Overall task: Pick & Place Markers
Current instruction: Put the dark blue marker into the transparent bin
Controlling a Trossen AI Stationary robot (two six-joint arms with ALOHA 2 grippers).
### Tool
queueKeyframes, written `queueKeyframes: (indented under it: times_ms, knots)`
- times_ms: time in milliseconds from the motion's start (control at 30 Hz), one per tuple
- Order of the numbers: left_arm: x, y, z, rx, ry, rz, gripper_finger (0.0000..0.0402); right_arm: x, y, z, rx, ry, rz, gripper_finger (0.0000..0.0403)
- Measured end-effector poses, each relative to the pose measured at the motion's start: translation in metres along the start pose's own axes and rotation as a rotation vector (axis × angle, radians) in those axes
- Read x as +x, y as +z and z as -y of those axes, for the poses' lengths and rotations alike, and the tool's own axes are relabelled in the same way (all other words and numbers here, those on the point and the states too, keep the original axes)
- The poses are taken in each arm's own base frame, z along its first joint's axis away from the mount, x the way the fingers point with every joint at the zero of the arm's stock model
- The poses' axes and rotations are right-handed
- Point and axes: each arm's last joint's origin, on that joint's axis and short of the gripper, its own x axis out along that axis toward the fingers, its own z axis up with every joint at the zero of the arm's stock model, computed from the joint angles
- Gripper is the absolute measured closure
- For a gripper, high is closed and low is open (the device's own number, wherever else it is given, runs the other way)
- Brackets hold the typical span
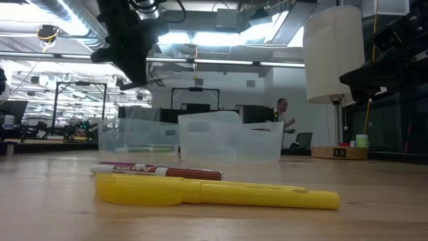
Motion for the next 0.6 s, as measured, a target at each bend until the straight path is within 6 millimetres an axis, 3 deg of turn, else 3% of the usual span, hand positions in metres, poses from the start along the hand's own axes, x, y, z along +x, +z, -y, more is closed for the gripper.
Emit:
queueKeyframes:
  times_ms: [600]
  knots:
    - [0.012, 0.052, -0.054, 0.063, 0.082, 0.049, 0.0373, 0.000, 0.000, 0.000, -0.001, 0.000, 0.000, 0.0363]
